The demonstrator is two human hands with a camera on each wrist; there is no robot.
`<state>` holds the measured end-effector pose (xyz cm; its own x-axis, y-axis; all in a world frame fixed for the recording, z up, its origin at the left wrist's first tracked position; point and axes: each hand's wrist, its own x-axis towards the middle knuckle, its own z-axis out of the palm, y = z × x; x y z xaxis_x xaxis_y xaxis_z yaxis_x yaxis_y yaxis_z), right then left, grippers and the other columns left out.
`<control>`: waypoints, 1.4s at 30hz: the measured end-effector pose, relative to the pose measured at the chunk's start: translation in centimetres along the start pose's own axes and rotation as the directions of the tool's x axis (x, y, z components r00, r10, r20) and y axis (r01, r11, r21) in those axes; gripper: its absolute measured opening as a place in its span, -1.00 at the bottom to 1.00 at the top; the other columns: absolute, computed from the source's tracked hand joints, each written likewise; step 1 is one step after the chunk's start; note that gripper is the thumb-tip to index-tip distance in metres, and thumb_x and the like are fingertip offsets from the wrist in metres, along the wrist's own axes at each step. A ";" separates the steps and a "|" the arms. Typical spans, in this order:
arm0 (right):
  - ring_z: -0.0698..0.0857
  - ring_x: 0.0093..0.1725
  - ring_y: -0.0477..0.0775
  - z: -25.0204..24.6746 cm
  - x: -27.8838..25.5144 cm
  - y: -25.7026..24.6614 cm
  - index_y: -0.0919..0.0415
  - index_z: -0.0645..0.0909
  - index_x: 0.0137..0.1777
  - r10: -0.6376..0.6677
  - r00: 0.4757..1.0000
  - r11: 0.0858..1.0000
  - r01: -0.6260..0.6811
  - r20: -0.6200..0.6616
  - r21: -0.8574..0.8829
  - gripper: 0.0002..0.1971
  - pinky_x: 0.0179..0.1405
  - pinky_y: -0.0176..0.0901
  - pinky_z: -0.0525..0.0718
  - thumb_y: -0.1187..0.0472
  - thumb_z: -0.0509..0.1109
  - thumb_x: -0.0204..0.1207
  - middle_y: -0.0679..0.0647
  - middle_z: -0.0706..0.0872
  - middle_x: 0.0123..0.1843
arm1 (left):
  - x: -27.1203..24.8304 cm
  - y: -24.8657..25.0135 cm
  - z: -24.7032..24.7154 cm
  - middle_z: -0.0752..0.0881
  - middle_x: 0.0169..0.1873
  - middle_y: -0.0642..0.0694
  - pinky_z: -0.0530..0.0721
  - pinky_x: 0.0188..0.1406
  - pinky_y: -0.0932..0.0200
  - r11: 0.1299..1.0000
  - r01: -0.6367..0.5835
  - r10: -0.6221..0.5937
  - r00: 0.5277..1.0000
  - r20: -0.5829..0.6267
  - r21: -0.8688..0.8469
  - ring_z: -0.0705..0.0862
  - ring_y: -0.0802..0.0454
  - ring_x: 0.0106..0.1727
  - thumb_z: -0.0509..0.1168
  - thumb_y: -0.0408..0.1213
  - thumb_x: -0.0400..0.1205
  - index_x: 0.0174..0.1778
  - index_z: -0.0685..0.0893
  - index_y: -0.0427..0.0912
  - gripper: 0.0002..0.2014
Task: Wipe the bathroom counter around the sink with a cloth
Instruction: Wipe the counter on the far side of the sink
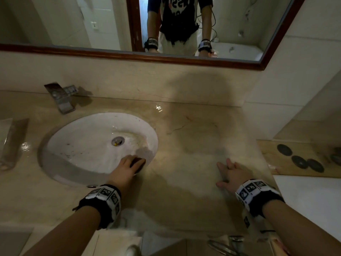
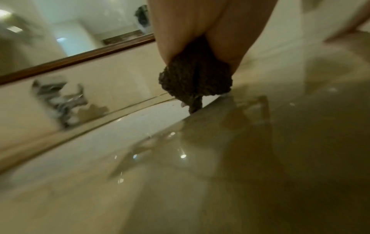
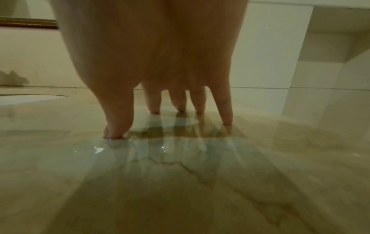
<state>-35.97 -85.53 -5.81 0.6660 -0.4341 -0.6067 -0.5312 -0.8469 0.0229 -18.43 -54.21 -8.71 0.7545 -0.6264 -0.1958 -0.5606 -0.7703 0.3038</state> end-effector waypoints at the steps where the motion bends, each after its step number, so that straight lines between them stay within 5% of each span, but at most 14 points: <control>1: -0.16 0.68 0.23 0.0 0.0 0.0 -0.14 -0.21 0.64 0.001 1.000 1.000 -0.001 0.007 0.000 -0.22 0.63 0.09 0.12 -0.21 0.18 0.57 0.06 -0.30 0.70 | -0.2 -0.2 -0.5 0.17 0.62 -0.17 0.15 0.63 0.04 0.996 0.040 -0.046 0.996 -0.081 -0.074 0.14 -0.16 0.64 0.20 -0.43 0.65 0.62 0.24 -0.03 -0.40; 4: -0.16 0.68 0.24 -0.3 -0.2 -0.1 -0.14 -0.21 0.64 -0.002 1.000 1.000 0.002 0.020 -0.004 -0.21 0.63 0.11 0.12 -0.22 0.19 0.57 0.06 -0.30 0.70 | -1.0 0.4 -1.4 0.28 0.56 -0.32 0.26 0.58 -0.03 0.990 0.052 -0.079 0.973 -0.217 -0.129 0.26 -0.30 0.58 0.25 -0.48 0.55 0.57 0.34 -0.16 -0.38; 7: -0.14 0.68 0.27 -0.6 -0.5 -0.1 -0.12 -0.21 0.65 -0.007 0.999 1.000 0.008 0.042 -0.019 -0.20 0.62 0.13 0.11 -0.23 0.19 0.56 0.08 -0.29 0.70 | -2.5 3.7 -0.8 0.47 0.44 -0.35 0.37 0.46 0.05 0.973 -0.175 0.126 0.949 -0.289 -0.150 0.47 -0.35 0.46 0.25 -0.32 0.59 0.45 0.54 -0.20 -0.55; 11: -0.10 0.68 0.26 -1.5 -0.8 0.0 -0.11 -0.18 0.65 -0.024 0.997 0.999 0.027 0.069 -0.042 -0.22 0.63 0.17 0.11 -0.26 0.15 0.57 0.09 -0.24 0.70 | -5.0 9.6 2.2 0.33 0.59 -0.10 0.22 0.65 0.01 0.888 -0.431 0.401 0.896 -0.190 -0.160 0.26 -0.08 0.63 0.08 0.09 0.67 0.51 0.43 -0.03 -0.48; 13: -0.08 0.69 0.21 -1.7 -1.1 0.1 -0.11 -0.17 0.65 -0.017 0.998 0.998 0.020 0.066 -0.052 -0.28 0.62 0.19 0.07 -0.24 0.09 0.60 0.07 -0.19 0.71 | -6.5 11.4 4.3 0.21 0.64 -0.11 0.11 0.67 -0.03 0.867 -0.460 0.451 0.888 -0.091 -0.194 0.15 -0.13 0.67 0.08 -0.07 0.69 0.57 0.34 -0.01 -0.51; 16: -0.09 0.69 0.12 -1.2 -1.7 0.2 -0.17 -0.15 0.64 -0.026 1.000 0.997 0.027 0.011 -0.069 -0.33 0.58 0.34 -0.02 -0.23 0.06 0.62 0.01 -0.18 0.71 | -7.9 11.3 6.6 0.48 0.44 -0.15 0.64 0.33 0.04 0.741 -0.671 0.671 0.741 -0.012 -0.018 0.50 -0.20 0.49 0.06 -0.17 0.69 0.39 0.47 0.03 -0.66; 18: -0.10 0.69 0.09 -0.6 -2.0 0.4 -0.15 -0.14 0.64 -0.043 0.999 0.994 0.044 0.017 -0.098 -0.34 0.58 0.35 -0.03 -0.23 0.04 0.62 0.01 -0.22 0.71 | -7.6 10.3 7.4 0.45 0.39 -0.06 0.62 0.32 0.15 0.670 -0.733 0.741 0.670 -0.047 0.119 0.45 -0.11 0.48 0.04 -0.18 0.72 0.34 0.46 0.06 -0.72; 25: -0.12 0.69 0.13 1.7 -1.6 1.1 -0.14 -0.21 0.64 -0.069 0.998 0.987 0.066 -0.016 -0.148 -0.26 0.61 0.28 0.05 -0.26 0.07 0.58 0.06 -0.28 0.70 | -5.7 3.6 3.4 0.52 0.37 -0.07 0.65 0.20 0.06 0.798 -0.511 0.546 0.837 -0.026 0.319 0.36 -0.13 0.43 -0.18 -0.04 0.75 0.39 0.45 0.07 -0.60; 27: -0.12 0.69 0.12 1.6 -1.6 1.0 -0.15 -0.20 0.64 -0.064 0.998 0.987 0.059 -0.023 -0.150 -0.27 0.61 0.29 0.03 -0.26 0.07 0.58 0.05 -0.26 0.70 | -5.6 2.0 1.8 0.63 0.34 -0.07 0.70 0.12 0.08 0.800 -0.462 0.487 0.873 0.036 0.382 0.46 -0.16 0.42 0.21 0.00 0.60 0.39 0.49 0.07 -0.58; 29: -0.11 0.69 0.11 1.4 -1.6 1.0 -0.15 -0.19 0.64 -0.063 0.998 0.987 0.058 -0.026 -0.147 -0.27 0.60 0.28 0.02 -0.26 0.07 0.57 0.05 -0.25 0.71 | -5.1 0.8 0.6 0.62 0.35 -0.09 0.78 -0.04 0.13 0.831 -0.390 0.361 0.921 0.147 0.397 0.55 -0.19 0.40 0.63 -0.03 0.15 0.41 0.48 0.06 -0.13; 31: -0.12 0.69 0.11 1.5 -1.6 1.1 -0.16 -0.19 0.64 -0.063 0.998 0.990 0.060 -0.019 -0.131 -0.27 0.60 0.25 0.00 -0.26 0.08 0.57 0.04 -0.26 0.70 | -4.5 0.3 -0.4 0.44 0.46 -0.08 0.78 0.05 0.10 0.866 -0.315 0.280 0.949 0.145 0.389 0.40 -0.18 0.47 0.71 -0.09 0.04 0.47 0.40 0.01 0.04; 33: -0.13 0.69 0.11 1.6 -1.5 1.1 -0.17 -0.20 0.64 -0.062 0.998 0.991 0.059 -0.017 -0.118 -0.27 0.60 0.23 0.00 -0.25 0.09 0.58 0.04 -0.27 0.70 | -4.2 0.0 -1.0 -0.01 0.64 -0.02 0.46 0.52 -0.01 0.897 -0.285 0.243 0.956 0.162 0.338 -0.03 -0.16 0.67 0.53 -0.21 0.42 0.63 0.05 0.03 -0.03; 35: -0.14 0.69 0.11 1.8 -1.5 1.2 -0.17 -0.20 0.64 -0.060 0.998 0.992 0.056 -0.028 -0.116 -0.26 0.61 0.23 0.01 -0.26 0.10 0.57 0.03 -0.27 0.70 | -4.2 0.1 -1.7 -0.28 0.65 -0.04 0.12 0.69 -0.03 0.903 -0.253 0.140 0.938 0.318 0.347 -0.36 -0.06 0.65 0.28 -0.26 0.63 0.62 -0.26 0.18 -0.11; 42: -0.17 0.69 0.10 1.8 -1.9 1.1 -0.16 -0.21 0.64 -0.052 0.998 0.995 0.049 -0.025 -0.085 -0.27 0.63 0.16 0.01 -0.23 0.10 0.59 0.02 -0.29 0.70 | -3.1 -1.4 -3.7 -0.18 0.68 -0.19 0.06 0.68 -0.09 0.853 -0.085 -0.105 0.939 0.328 0.516 -0.24 -0.21 0.69 -0.14 -0.38 0.78 0.68 -0.15 -0.09 -0.46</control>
<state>-38.74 -85.05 -6.02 0.7053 -0.3974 -0.5871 -0.4515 -0.8902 0.0602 -18.76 -50.75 -5.10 0.6555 -0.5462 -0.5215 -0.7177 -0.6654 -0.2051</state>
